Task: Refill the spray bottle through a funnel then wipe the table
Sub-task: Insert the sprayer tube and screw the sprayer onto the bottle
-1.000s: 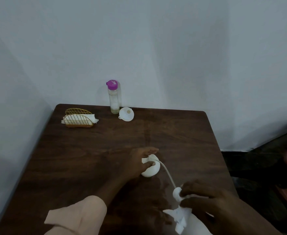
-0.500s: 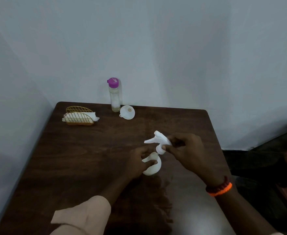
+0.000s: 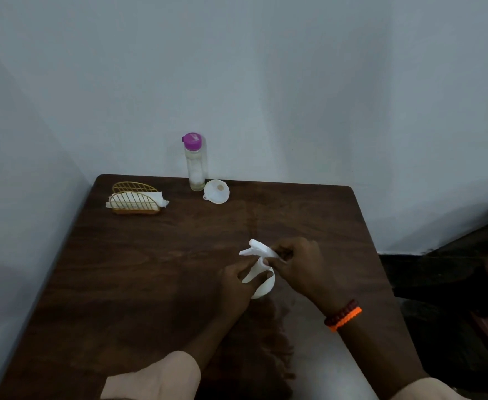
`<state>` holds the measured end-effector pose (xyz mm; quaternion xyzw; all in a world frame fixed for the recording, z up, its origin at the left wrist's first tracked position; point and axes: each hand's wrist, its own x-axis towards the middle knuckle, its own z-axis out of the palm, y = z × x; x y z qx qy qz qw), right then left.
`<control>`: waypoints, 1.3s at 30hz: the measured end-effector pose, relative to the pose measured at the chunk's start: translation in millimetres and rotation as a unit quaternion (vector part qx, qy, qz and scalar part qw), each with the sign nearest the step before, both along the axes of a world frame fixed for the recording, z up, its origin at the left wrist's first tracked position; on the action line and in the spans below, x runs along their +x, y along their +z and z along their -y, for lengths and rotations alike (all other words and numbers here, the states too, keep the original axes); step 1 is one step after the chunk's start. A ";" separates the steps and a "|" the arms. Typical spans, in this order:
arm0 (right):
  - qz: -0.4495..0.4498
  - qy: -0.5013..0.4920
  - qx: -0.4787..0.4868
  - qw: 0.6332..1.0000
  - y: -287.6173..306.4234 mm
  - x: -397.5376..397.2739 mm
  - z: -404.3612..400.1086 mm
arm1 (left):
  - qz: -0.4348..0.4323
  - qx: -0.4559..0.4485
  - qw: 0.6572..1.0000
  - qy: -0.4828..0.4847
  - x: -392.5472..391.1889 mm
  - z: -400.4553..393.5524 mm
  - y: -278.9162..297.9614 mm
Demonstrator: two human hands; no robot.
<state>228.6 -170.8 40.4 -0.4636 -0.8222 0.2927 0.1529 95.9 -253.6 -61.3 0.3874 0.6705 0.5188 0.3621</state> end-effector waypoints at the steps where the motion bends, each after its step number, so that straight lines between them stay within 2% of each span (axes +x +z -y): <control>1: 0.002 -0.003 -0.004 1.000 -1.9 -1.1 0.4 | -0.007 0.000 1.000 0.011 3.6 1.6 1.4; 9: -0.001 -0.005 -0.001 1.000 -4.7 -6.8 2.4 | -0.048 0.022 0.996 0.068 19.1 4.8 11.3; 18: -0.005 0.004 -0.037 0.999 -2.7 -3.5 -2.8 | -0.121 0.038 0.991 0.033 15.6 9.8 9.7; 23: -0.006 -0.010 -0.060 0.998 -1.0 -2.1 -3.7 | -0.092 0.010 0.992 0.082 23.3 9.2 8.1; 31: 0.001 -0.008 -0.063 0.998 -1.0 -2.7 -5.2 | -0.130 0.010 0.990 0.047 26.0 8.0 4.6; 39: -0.008 -0.010 -0.052 0.999 -2.6 -3.5 -5.0 | -0.116 0.013 0.991 0.071 32.7 5.4 11.0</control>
